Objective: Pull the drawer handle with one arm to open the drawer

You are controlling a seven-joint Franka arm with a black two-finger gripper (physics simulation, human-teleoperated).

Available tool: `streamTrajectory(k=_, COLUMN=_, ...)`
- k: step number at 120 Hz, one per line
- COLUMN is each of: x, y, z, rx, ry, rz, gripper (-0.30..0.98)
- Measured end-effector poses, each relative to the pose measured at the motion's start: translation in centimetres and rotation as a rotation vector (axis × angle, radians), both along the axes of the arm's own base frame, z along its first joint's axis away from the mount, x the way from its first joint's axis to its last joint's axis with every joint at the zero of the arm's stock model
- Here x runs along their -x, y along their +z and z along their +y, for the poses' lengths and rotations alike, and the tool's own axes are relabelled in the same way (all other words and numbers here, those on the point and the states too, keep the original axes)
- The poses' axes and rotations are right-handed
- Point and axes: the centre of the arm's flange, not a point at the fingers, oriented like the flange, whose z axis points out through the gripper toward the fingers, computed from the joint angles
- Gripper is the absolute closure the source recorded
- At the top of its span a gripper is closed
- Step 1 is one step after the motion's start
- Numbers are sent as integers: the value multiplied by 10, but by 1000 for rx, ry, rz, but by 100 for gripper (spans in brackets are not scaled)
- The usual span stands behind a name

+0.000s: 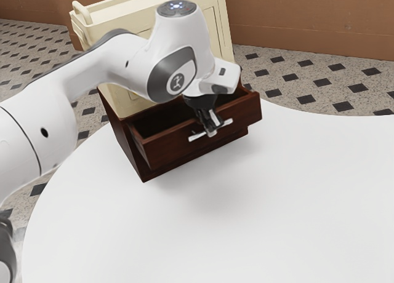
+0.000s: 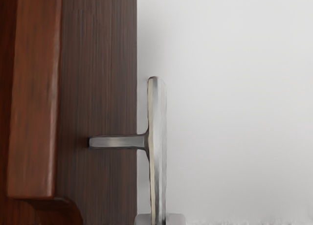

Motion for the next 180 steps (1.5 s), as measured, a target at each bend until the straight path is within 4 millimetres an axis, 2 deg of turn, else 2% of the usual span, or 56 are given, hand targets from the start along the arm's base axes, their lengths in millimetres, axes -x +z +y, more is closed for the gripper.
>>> streamTrajectory(k=55, x=11, y=1, z=-29, rx=26, ry=-11, rz=13, gripper=79)
streamTrajectory(k=78, x=17, y=8, z=-41, rx=36, ry=-15, rz=5, gripper=79)
streamTrajectory(k=107, x=19, y=3, z=-53, rx=39, ry=-15, rz=12, gripper=79)
streamTrajectory(k=134, x=22, y=2, z=-62, rx=45, ry=-14, rz=15, gripper=79)
streamTrajectory(k=180, x=27, y=6, z=-65, rx=53, ry=-4, rz=12, gripper=77)
